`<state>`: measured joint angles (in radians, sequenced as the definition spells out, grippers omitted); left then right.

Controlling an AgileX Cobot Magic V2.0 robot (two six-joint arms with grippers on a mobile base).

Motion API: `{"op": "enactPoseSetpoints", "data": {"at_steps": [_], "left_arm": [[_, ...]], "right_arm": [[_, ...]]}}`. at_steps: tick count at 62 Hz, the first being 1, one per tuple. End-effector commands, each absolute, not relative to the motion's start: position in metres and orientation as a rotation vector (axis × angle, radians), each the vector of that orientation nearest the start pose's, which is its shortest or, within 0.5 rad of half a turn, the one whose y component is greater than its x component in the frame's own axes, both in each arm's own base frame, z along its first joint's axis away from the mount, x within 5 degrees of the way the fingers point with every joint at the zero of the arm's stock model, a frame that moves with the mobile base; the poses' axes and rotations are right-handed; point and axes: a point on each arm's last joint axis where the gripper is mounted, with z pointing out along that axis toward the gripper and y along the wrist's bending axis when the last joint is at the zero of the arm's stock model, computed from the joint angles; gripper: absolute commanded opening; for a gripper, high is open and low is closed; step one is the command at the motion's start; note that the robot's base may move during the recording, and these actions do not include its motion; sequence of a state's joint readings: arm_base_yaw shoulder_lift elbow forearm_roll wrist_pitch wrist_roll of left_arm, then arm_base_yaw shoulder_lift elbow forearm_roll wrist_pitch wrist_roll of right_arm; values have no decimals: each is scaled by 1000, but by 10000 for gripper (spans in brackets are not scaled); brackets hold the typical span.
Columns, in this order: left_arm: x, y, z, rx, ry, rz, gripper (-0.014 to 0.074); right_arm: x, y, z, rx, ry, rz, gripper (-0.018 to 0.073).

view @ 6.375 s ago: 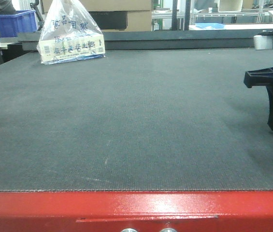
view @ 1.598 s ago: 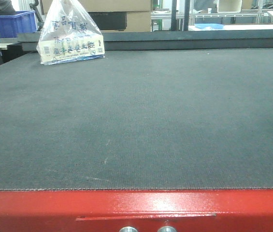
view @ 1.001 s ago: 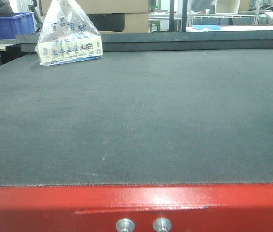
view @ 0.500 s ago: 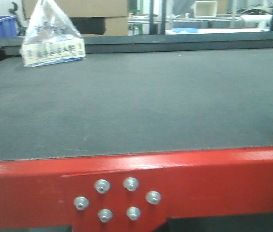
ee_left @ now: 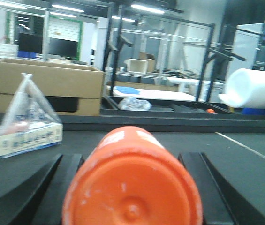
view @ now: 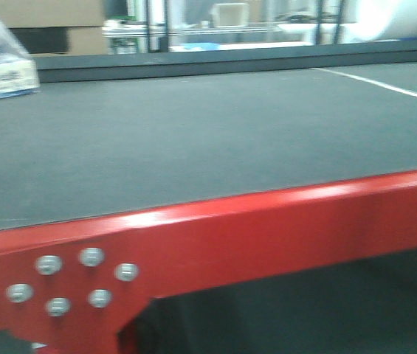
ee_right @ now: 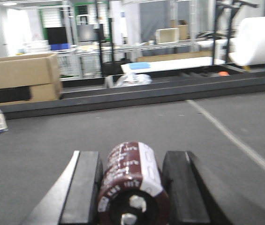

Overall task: Place cylindrical capacitor in blue bin on shelf
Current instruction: 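Drive the base away from the table to the shelf of blue bins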

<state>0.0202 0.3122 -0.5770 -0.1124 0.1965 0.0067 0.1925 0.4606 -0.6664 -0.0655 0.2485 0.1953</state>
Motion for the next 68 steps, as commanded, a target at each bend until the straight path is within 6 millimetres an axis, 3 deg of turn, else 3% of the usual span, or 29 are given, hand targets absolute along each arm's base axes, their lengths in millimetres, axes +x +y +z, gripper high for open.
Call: {"op": "enactPoseSetpoints", "data": {"at_steps": [1, 68], "left_arm": [[59, -1, 371, -70, 1383, -93, -111], [59, -1, 371, -70, 1383, -93, -111]], "right_arm": [[86, 15, 383, -43, 1500, 240, -167], [86, 15, 383, -43, 1500, 240, -167]]}}
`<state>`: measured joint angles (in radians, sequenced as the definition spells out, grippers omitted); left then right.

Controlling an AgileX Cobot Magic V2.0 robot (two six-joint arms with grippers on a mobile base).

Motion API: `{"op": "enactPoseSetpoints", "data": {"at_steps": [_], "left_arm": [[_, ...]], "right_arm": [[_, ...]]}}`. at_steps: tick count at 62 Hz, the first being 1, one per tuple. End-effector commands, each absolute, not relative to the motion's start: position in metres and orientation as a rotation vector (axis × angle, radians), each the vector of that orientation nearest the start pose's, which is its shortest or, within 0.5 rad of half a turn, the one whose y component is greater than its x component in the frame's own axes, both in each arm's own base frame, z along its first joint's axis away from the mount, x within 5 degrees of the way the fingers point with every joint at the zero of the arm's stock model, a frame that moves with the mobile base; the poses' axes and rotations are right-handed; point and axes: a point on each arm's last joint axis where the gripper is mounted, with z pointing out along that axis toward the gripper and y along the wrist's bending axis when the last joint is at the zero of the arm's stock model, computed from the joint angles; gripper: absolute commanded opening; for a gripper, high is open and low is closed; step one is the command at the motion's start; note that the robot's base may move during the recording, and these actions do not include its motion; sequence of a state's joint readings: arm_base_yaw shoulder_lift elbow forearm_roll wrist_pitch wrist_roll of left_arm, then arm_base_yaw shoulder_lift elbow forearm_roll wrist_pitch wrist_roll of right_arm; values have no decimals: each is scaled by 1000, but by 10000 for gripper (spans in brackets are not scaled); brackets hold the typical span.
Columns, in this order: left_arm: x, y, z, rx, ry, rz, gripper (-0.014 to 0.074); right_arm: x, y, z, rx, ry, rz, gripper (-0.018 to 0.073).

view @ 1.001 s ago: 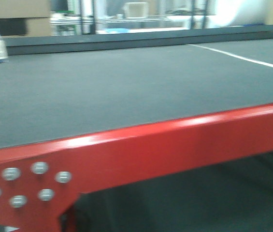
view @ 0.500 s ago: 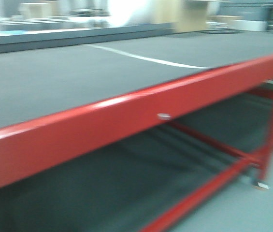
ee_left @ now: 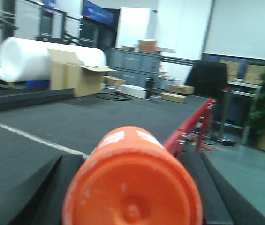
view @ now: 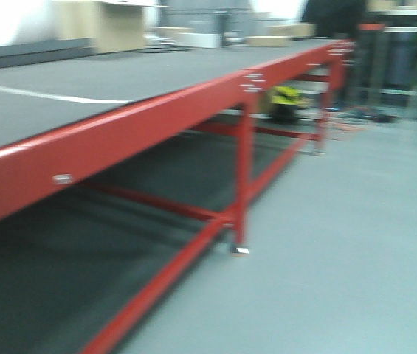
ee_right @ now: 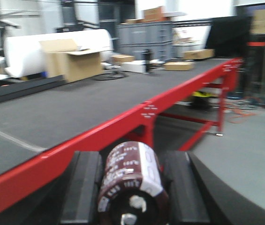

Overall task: Place cylindrical capacitor in blue bin on shelf
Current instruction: 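Drive the base away from the table to the shelf of blue bins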

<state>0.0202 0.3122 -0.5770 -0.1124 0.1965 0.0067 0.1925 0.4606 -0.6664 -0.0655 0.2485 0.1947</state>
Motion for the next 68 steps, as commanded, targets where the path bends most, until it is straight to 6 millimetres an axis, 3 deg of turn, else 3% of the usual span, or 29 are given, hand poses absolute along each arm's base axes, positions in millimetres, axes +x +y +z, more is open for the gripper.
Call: {"op": "enactPoseSetpoints", "data": {"at_steps": [1, 68], "left_arm": [[59, -1, 371, -70, 1383, -93, -111], [59, -1, 371, -70, 1383, -93, -111]], "right_arm": [[86, 15, 383, -43, 1500, 240, -167], [86, 15, 384, -43, 1494, 241, -167]]}}
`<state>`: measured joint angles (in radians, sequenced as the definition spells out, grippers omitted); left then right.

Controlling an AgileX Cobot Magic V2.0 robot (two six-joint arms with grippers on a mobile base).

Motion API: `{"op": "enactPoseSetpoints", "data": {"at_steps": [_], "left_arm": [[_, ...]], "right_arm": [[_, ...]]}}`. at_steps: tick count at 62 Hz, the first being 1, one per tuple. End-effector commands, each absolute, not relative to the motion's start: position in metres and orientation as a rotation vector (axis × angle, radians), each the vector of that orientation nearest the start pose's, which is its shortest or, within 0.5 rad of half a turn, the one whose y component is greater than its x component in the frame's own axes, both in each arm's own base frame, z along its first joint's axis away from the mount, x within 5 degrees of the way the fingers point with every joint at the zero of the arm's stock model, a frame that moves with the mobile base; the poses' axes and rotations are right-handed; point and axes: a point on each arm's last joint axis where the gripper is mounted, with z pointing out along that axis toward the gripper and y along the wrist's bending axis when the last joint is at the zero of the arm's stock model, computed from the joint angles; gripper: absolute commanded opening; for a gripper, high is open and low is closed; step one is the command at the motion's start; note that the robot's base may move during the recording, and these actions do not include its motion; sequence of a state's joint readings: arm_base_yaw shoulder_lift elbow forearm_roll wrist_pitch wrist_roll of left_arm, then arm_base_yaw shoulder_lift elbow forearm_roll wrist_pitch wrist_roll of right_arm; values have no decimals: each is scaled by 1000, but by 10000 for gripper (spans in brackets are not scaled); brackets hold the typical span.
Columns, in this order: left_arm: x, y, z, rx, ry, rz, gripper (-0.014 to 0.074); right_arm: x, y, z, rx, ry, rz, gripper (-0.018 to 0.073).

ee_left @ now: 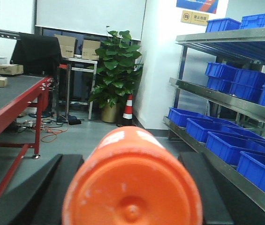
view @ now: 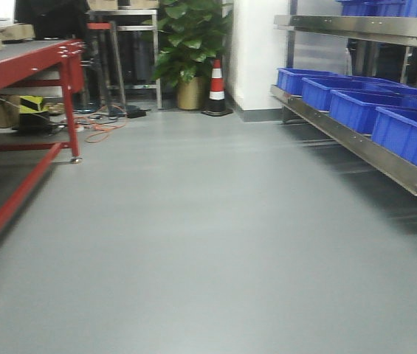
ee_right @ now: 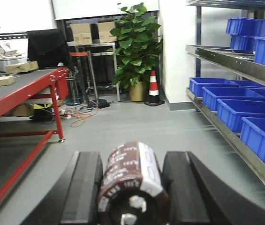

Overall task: Place cylindrical capacitor in blue bin on shelf
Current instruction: 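Drive the base away from the table to the shelf of blue bins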

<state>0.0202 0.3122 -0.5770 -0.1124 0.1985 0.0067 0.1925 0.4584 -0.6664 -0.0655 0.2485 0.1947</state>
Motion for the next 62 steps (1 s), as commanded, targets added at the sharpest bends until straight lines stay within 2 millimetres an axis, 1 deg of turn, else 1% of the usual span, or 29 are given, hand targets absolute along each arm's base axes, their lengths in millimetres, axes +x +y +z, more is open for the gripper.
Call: {"op": "enactPoseSetpoints", "data": {"at_steps": [1, 62], "left_arm": [[59, -1, 371, -70, 1383, -93, -111], [59, -1, 371, -71, 1383, -91, -111]], "right_arm": [[86, 15, 384, -43, 1494, 241, -167], [86, 15, 384, -43, 1494, 241, -167]]}}
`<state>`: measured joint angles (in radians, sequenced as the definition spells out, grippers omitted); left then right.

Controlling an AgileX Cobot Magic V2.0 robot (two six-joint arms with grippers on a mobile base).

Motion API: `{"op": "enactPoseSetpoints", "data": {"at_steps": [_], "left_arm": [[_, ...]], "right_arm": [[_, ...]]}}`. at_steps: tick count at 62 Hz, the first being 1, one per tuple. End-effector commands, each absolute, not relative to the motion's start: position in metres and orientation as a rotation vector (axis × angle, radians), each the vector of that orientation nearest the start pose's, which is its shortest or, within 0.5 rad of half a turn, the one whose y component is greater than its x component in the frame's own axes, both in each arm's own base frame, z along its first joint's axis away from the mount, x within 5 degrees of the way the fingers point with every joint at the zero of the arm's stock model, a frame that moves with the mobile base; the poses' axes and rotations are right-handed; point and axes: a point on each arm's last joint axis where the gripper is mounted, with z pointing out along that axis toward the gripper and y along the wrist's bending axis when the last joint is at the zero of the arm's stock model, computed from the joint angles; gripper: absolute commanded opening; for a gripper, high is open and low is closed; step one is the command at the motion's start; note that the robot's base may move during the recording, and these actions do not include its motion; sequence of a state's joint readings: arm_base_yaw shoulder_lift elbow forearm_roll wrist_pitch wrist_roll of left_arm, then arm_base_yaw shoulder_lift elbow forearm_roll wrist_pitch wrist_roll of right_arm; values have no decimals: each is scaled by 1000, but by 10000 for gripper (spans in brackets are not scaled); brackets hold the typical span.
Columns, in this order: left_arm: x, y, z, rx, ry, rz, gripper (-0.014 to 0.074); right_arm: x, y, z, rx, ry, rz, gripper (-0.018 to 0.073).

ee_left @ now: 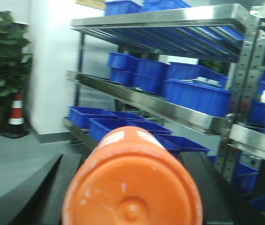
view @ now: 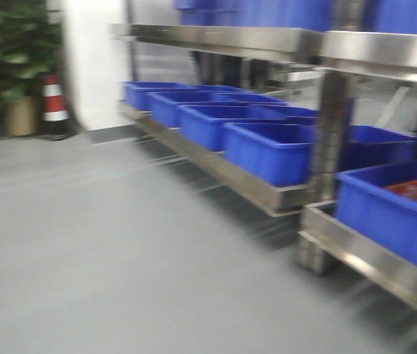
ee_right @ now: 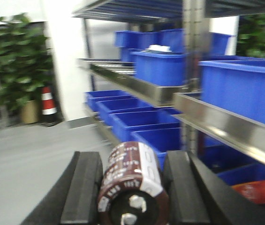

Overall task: Place cylindrical capacitor in blue bin on shelf
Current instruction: 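Drive the base away from the table to the shelf of blue bins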

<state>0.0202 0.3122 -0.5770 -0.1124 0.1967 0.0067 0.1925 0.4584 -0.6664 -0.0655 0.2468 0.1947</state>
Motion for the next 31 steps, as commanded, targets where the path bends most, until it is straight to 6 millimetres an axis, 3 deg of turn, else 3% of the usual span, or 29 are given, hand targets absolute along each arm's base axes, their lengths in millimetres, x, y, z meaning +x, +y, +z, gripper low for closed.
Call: {"op": "enactPoseSetpoints", "data": {"at_steps": [1, 31], "left_arm": [[59, -1, 371, -71, 1383, -91, -111], [59, -1, 371, -71, 1381, -91, -111]], "right_arm": [[86, 15, 384, -43, 1494, 241, -167], [86, 15, 384, -43, 1494, 241, -167]]}}
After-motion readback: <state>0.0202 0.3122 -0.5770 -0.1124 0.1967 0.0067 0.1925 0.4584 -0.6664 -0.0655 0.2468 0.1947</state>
